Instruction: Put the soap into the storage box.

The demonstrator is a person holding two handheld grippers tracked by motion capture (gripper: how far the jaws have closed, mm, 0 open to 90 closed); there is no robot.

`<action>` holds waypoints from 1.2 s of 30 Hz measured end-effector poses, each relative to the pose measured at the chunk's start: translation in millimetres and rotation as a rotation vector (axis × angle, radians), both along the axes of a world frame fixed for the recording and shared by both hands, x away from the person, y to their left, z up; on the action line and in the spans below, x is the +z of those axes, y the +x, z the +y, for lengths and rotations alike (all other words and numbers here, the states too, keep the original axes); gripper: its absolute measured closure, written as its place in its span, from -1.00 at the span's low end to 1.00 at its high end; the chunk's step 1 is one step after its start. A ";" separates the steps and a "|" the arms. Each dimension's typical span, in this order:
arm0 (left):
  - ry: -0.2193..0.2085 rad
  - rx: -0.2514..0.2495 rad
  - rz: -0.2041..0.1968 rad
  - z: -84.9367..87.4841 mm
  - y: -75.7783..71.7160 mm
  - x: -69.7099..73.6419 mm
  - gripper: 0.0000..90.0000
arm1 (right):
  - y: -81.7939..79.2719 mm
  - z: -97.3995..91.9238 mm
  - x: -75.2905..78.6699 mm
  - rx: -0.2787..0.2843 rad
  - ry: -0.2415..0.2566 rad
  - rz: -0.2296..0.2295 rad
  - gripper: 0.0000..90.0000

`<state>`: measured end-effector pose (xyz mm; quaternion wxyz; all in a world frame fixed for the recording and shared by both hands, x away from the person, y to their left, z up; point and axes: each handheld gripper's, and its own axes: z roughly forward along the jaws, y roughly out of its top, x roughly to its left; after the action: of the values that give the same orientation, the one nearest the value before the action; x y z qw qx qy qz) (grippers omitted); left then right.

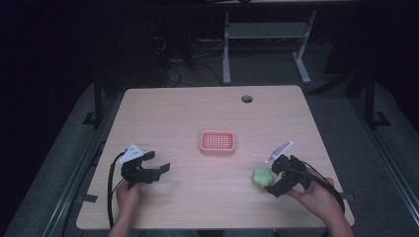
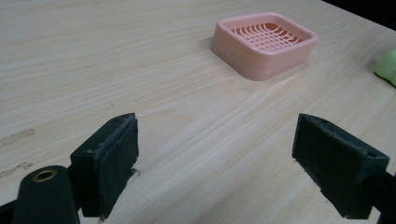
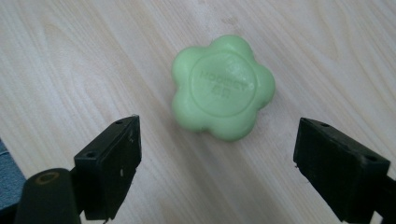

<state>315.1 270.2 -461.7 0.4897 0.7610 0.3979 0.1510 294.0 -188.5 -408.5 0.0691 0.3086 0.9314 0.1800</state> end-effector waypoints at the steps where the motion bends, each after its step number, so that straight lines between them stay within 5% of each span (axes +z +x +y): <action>1: 0.001 -0.001 0.001 0.1 0.0 0.1 -0.68 | 1.8 2.1 -0.4 0.004 -0.010 0.000 -0.67; 19: 0.015 -0.006 0.000 0.0 0.1 0.3 -0.68 | 30.1 23.3 -14.5 0.013 -0.093 0.089 -0.67; 36: 0.017 -0.006 -0.001 -0.8 0.0 0.1 -0.68 | 40.5 35.4 -27.6 0.016 -0.165 0.137 -0.63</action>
<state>315.1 269.3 -461.5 0.4840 0.7661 0.3941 0.1532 334.5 -153.1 -436.1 0.0288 0.3060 0.9481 0.0817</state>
